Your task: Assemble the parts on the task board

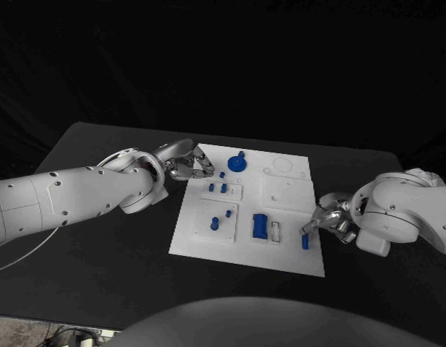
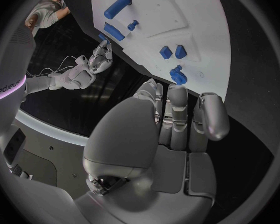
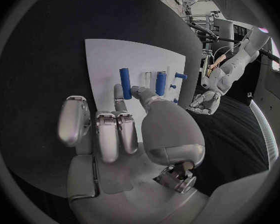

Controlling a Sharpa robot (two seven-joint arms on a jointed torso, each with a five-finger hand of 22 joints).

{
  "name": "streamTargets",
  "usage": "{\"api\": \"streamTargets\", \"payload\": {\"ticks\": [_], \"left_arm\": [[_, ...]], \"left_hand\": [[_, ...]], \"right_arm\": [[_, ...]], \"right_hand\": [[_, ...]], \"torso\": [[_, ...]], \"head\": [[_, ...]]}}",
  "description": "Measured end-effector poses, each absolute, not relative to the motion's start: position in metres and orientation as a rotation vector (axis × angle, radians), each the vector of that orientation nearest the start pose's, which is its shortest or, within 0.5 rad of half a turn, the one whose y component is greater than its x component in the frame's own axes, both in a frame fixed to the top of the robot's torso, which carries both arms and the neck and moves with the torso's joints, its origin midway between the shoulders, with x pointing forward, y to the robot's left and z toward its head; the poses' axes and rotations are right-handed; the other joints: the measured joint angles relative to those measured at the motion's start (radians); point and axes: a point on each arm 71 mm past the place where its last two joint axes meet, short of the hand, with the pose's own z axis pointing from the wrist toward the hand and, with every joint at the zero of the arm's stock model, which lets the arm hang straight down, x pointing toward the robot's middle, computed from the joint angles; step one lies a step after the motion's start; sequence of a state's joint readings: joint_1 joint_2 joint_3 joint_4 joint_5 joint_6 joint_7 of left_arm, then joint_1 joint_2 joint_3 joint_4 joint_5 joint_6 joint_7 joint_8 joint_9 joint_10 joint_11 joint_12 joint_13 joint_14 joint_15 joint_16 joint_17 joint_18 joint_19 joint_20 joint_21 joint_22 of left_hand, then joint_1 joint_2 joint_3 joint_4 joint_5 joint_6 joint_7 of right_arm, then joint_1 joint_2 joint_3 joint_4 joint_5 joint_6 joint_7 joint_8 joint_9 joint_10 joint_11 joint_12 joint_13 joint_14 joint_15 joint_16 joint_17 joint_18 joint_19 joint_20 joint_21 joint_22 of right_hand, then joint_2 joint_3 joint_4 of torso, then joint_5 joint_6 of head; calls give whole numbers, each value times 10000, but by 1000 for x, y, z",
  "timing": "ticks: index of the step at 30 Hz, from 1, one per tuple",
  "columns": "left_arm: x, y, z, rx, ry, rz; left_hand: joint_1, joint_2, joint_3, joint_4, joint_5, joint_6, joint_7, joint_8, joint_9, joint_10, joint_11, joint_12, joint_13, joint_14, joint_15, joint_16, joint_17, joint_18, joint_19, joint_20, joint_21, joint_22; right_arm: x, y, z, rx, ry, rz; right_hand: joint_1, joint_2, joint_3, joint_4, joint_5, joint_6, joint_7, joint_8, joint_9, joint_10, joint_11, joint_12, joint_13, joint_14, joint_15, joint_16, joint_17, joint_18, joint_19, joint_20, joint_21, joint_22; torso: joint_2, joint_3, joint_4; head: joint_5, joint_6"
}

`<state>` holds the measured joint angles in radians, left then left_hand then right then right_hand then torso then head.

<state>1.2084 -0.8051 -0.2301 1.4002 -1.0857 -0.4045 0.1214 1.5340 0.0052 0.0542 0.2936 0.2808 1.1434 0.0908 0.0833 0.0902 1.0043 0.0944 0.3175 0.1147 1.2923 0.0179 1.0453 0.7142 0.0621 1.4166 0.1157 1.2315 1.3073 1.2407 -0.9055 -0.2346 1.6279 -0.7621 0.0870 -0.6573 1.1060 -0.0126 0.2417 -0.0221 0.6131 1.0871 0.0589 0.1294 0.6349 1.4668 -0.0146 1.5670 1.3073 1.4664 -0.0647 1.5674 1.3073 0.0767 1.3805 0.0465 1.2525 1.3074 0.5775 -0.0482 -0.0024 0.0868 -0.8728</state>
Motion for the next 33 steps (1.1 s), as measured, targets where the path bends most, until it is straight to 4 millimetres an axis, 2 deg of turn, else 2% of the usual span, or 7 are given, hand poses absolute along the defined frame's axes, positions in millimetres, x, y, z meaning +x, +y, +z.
{"api": "streamTargets", "payload": {"ticks": [15, 17, 19, 23, 33], "left_arm": [[480, 217, -248, -670, 17780, -8300], [480, 217, -248, -670, 17797, -8295], [480, 216, -248, -669, 17814, -8290], [480, 217, -248, -672, 17849, -8269], [480, 216, -249, -669, 17941, -8236]], "left_hand": [[0, 0, 0, 0, 0, 0, 0, 0, -1, 0, 0, 0, 1, 0, 0, 0, 1, 1, 0, 0, 0, 8], [0, 0, 0, 0, 0, 0, 0, 0, -1, 0, 0, 0, 1, 0, 0, 0, 1, 0, 0, 0, 0, 7], [0, 0, 0, 0, 0, 0, 0, 0, -1, 0, 0, 0, 1, 0, 0, 0, 1, 1, 0, 0, 0, 8], [0, 0, -1, 0, 0, 0, 0, 0, -1, 0, 0, 0, -3, 0, 0, 0, -19, 1, 0, 0, -40, 7], [0, 0, -1, 0, 0, 0, 0, -1, -2, -1, -1, 0, -6, 0, 0, 0, -22, 0, 0, 0, -40, 6]], "right_arm": [[429, -203, -274, 4882, 26351, 3948], [430, -201, -275, 4933, 26386, 4006], [432, -198, -275, 5000, 26419, 4068], [435, -193, -276, 5102, 26472, 4182], [439, -182, -278, 5268, 26592, 4402]], "right_hand": [[-113, 71, 98, -97, -71, -12, 15, -3, 14, 0, 1, 0, 0, 0, 0, 0, 8, 0, 0, 0, -96, -1], [-156, 28, 98, -97, -99, -30, 0, -3, 24, 0, 2, 0, 0, 0, 0, 0, 7, -1, -36, -36, -95, 5], [-226, 47, 281, -274, -136, -61, -6, -4, 26, 0, 2, 0, 0, 0, 0, 0, 7, -1, -36, -36, -96, 7], [-247, 42, 379, -319, -328, -68, -2, -5, 28, 0, 2, 0, 0, 0, 0, 0, 6, -1, -36, -37, -132, 7], [-313, 57, 486, -399, -389, -130, 17, -32, 77, 0, 4, 0, 8, 0, 0, 0, 5, 0, -36, -37, -174, 6]], "torso": [[1, -3, 1], [-1, -3, 4], [-4, -3, 5], [-4, -4, 6], [0, -2, 5]], "head": [[-81, 0], [-83, 0], [-84, 0], [-83, 0], [-69, 0]]}}
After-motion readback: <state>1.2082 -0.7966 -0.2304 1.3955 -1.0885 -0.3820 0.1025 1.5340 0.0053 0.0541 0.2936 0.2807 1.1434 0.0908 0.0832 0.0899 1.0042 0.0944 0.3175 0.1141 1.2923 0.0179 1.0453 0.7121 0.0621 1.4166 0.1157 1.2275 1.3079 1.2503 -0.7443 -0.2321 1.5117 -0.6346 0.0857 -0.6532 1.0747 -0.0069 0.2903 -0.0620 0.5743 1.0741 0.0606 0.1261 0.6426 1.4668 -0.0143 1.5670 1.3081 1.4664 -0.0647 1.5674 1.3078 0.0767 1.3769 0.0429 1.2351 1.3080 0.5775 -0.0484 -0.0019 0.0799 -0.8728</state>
